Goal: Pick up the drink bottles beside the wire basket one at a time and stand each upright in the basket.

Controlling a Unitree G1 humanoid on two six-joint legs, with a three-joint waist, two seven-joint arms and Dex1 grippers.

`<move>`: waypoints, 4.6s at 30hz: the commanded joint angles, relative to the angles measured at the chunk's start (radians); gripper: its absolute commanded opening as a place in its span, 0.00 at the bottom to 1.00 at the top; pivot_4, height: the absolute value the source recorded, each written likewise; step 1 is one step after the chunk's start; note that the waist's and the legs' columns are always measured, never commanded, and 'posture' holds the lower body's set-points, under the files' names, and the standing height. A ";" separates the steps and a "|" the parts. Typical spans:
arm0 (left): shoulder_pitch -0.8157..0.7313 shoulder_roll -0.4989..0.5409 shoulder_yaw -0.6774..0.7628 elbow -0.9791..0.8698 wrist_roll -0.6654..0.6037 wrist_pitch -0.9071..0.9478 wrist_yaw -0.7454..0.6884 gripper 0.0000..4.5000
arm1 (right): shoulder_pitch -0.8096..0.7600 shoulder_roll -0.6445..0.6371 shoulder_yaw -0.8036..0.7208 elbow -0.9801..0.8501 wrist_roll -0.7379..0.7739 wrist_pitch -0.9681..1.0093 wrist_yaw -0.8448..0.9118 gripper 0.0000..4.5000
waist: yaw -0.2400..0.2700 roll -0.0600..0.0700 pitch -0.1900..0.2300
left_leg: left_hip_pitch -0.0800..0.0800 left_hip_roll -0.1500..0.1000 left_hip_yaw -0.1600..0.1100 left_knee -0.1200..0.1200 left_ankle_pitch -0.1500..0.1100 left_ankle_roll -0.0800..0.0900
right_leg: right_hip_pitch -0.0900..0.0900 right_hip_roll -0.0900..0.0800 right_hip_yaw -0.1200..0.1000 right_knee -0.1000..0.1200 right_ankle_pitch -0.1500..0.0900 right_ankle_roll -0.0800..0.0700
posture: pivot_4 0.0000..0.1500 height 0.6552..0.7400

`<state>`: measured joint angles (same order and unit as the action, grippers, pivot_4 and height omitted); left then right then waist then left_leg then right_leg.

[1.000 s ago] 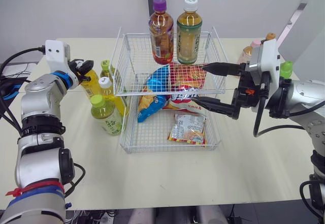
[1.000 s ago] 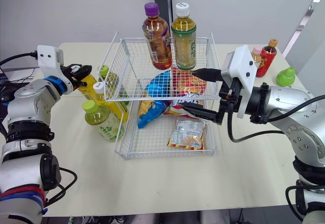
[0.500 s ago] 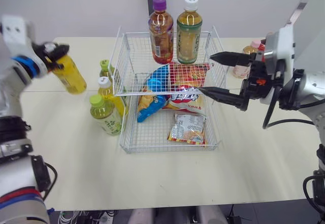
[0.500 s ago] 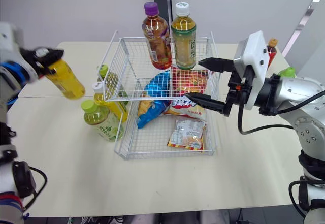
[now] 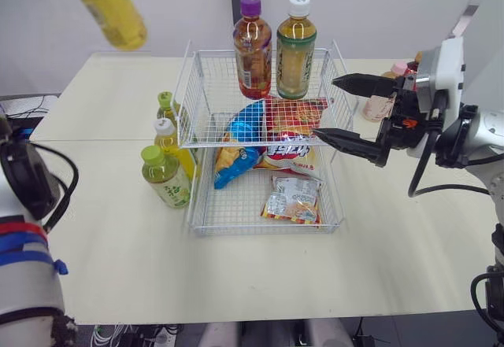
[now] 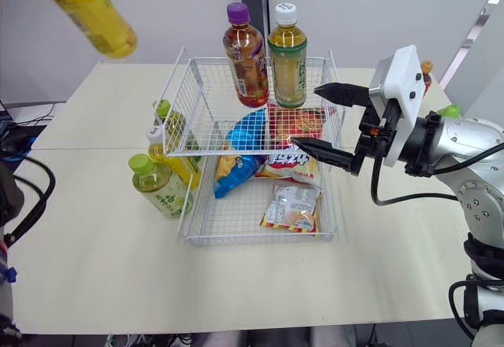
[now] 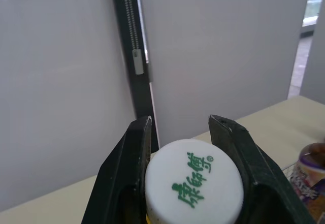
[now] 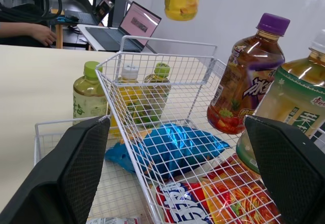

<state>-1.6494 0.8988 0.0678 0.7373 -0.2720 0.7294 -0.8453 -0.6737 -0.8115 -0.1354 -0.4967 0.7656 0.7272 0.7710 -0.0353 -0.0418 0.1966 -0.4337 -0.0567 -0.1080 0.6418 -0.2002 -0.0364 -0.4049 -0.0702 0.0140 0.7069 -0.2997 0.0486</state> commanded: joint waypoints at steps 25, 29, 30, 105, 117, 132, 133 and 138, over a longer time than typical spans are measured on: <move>-0.077 -0.250 -0.022 0.231 0.101 -0.144 -0.147 0.31 | 0.041 -0.006 -0.060 -0.057 -0.004 -0.017 -0.092 1.00 | -0.019 0.000 0.001 | 0.000 0.000 -0.002 0.000 0.000 0.000 | -0.001 0.000 0.001 0.001 0.000 0.001 | 1.00 1.00; -0.057 -0.268 -0.011 0.239 0.103 -0.147 -0.135 0.31 | 0.027 0.001 -0.062 -0.051 0.003 -0.012 -0.107 1.00 | -0.019 0.000 0.001 | -0.001 0.000 -0.002 0.000 0.000 0.000 | -0.001 0.000 0.001 0.001 0.000 0.001 | 1.00 1.00; -0.048 -0.272 -0.010 0.240 0.105 -0.154 -0.132 0.31 | 0.025 0.001 -0.063 -0.051 0.006 -0.011 -0.109 1.00 | -0.019 0.000 0.001 | -0.001 0.000 -0.002 0.000 0.000 0.000 | -0.001 0.000 0.001 0.001 0.000 0.001 | 1.00 1.00; 1.502 -0.465 0.793 -1.621 -0.332 0.437 0.304 0.99 | -0.079 0.052 0.110 0.132 -0.011 -0.165 0.379 1.00 | 0.007 0.001 0.000 | 0.004 0.015 0.001 0.002 0.000 -0.001 | 0.002 0.006 0.001 -0.003 0.008 -0.009 | 1.00 1.00; 1.437 -0.502 0.510 -1.550 -0.234 0.341 0.584 0.99 | -0.095 0.041 0.100 0.152 -0.014 -0.160 0.398 1.00 | 0.009 0.001 0.000 | 0.005 0.016 0.002 0.002 0.000 -0.001 | 0.002 0.014 0.003 -0.005 0.009 -0.010 | 1.00 1.00; 1.451 -0.474 0.393 -1.512 -0.207 0.316 0.653 0.79 | -0.078 0.044 0.094 0.107 -0.001 -0.139 0.363 1.00 | 0.009 0.001 0.000 | 0.005 0.017 0.001 0.001 0.000 -0.001 | 0.005 0.015 0.002 -0.009 0.009 -0.010 | 1.00 1.00; 1.454 -0.473 0.394 -1.512 -0.208 0.314 0.653 0.74 | -0.076 0.043 0.094 0.106 -0.001 -0.139 0.363 1.00 | 0.009 0.001 0.000 | 0.005 0.017 0.001 0.001 0.000 -0.001 | 0.005 0.015 0.002 -0.009 0.009 -0.010 | 1.00 1.00; 1.470 -0.467 0.400 -1.504 -0.209 0.308 0.657 0.40 | -0.073 0.042 0.091 0.108 -0.001 -0.139 0.361 1.00 | 0.009 0.001 0.000 | 0.005 0.017 0.001 0.001 0.000 -0.001 | 0.005 0.015 0.002 -0.009 0.009 -0.010 | 1.00 1.00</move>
<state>-0.1856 0.4169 0.4617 -0.7592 -0.4839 1.0546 -0.1900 -0.7401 -0.7638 -0.0095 -0.3613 0.7486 0.5952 1.1337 -0.0258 -0.0408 0.1966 -0.4289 -0.0399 -0.1074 0.6427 -0.2004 -0.0370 -0.3995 -0.0556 0.0162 0.6975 -0.2908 0.0391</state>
